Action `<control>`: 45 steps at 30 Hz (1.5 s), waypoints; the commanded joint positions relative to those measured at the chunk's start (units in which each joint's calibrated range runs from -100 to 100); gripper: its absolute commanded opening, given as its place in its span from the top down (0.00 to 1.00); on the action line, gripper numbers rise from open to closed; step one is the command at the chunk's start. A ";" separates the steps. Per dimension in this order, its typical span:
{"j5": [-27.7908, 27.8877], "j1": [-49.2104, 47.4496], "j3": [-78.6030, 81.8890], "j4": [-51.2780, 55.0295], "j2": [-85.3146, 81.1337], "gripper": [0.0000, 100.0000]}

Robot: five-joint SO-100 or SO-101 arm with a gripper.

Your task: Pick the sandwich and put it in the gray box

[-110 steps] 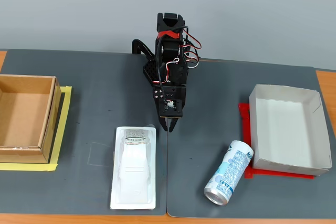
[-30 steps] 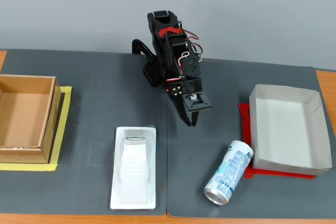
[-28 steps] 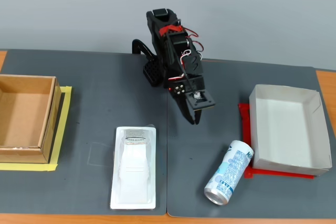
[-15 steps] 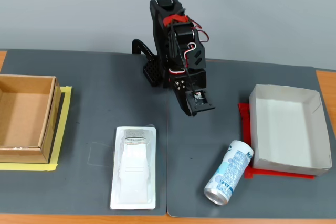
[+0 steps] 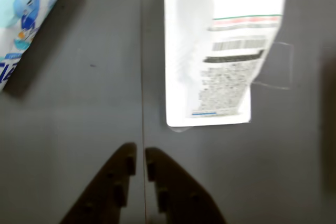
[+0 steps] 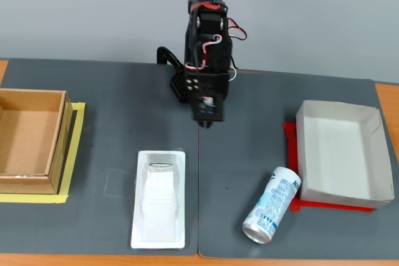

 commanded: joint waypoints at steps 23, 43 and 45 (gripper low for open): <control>5.56 16.75 -4.68 -4.88 3.30 0.97; 17.02 11.37 -25.85 -4.36 33.66 0.47; 16.86 10.63 -25.76 -5.05 35.61 0.43</control>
